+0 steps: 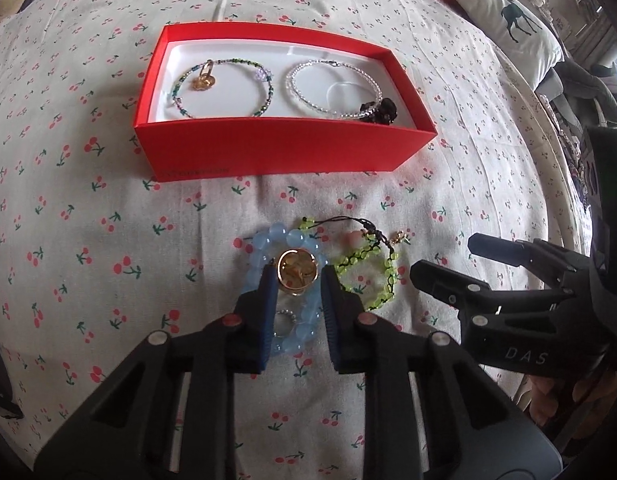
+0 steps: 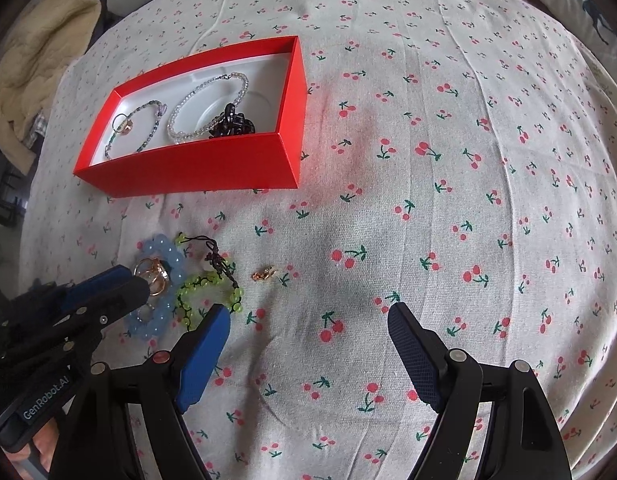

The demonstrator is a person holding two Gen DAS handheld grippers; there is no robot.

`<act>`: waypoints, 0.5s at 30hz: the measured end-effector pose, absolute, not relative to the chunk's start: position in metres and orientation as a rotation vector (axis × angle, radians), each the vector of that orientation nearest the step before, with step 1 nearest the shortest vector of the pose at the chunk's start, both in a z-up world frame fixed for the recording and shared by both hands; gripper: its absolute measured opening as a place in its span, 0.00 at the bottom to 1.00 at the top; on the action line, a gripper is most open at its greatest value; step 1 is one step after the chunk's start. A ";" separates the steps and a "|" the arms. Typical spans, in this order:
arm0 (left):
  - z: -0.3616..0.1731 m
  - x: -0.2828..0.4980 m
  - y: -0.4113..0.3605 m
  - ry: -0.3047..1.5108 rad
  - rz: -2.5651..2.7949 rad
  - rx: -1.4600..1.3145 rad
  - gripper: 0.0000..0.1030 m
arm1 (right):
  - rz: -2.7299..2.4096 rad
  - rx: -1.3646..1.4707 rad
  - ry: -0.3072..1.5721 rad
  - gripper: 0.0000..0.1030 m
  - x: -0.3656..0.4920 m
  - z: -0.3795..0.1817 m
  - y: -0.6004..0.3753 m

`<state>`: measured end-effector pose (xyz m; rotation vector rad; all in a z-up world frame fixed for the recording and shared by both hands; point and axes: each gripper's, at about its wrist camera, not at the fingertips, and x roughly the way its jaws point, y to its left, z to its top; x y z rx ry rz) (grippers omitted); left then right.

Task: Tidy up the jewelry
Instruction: 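Grasp the gold round pendant with the left tool while the right tool grasps the lime-green beaded bracelet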

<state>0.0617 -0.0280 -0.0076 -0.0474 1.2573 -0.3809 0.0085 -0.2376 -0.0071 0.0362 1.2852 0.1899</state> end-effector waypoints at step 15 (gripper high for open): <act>-0.002 0.060 -0.029 1.222 -0.355 0.020 0.02 | 0.186 0.048 1.286 0.80 0.011 -0.011 -0.235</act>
